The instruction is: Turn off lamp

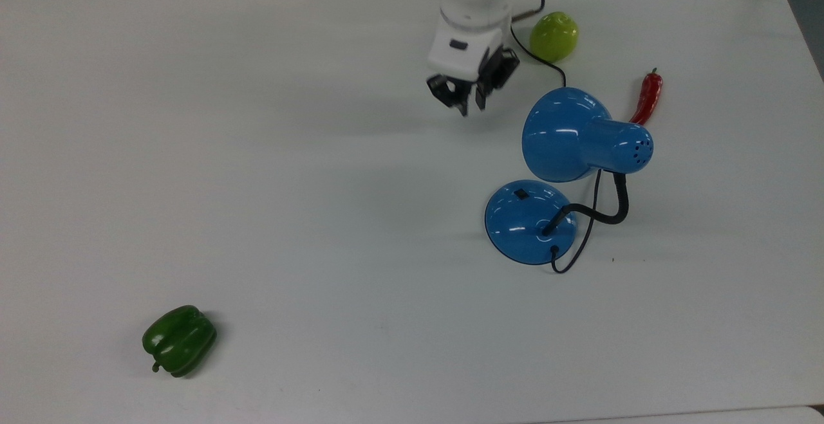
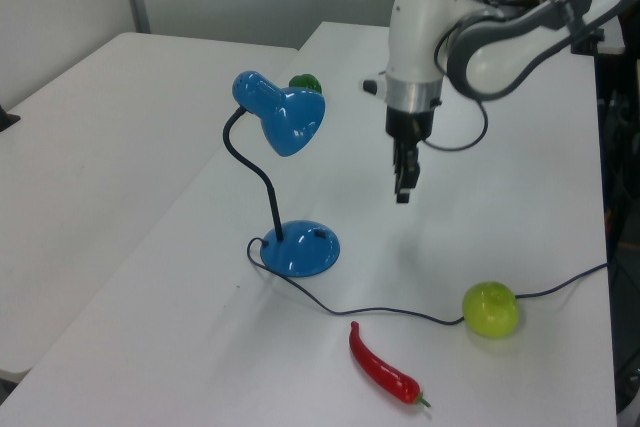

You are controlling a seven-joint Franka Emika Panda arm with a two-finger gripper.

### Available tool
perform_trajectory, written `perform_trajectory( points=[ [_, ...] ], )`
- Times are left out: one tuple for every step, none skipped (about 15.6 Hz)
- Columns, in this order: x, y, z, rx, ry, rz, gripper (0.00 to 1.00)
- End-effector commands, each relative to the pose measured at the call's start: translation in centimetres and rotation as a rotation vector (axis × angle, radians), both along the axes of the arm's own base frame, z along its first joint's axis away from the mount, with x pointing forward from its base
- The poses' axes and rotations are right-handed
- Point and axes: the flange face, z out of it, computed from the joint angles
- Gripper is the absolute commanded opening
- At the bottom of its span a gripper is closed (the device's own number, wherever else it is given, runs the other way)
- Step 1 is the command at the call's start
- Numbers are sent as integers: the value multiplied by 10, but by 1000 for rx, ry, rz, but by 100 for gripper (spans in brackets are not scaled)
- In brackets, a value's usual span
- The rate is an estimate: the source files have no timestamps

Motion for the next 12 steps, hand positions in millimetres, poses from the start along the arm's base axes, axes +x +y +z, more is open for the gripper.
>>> perform_trajectory(
  points=[
    [-30,-34,62,-27,53,-48,100],
    [-35,-39,79,-30,56,-63,100],
    [-36,-53,95,-32,61,-111,100],
    [-33,-68,117,-26,55,-172,100],
    [-31,-79,135,-28,68,-232,100],
    [-32,-87,151,-36,91,-285,100],
    [-31,-96,165,-40,105,-331,100],
    [-31,-106,177,-40,108,-367,100],
    [-30,-117,186,-39,109,-400,100],
    [-32,-124,196,-35,103,-413,100],
    [-34,-128,203,-32,93,-407,100],
    [-34,-128,203,-33,88,-405,100]
  ],
)
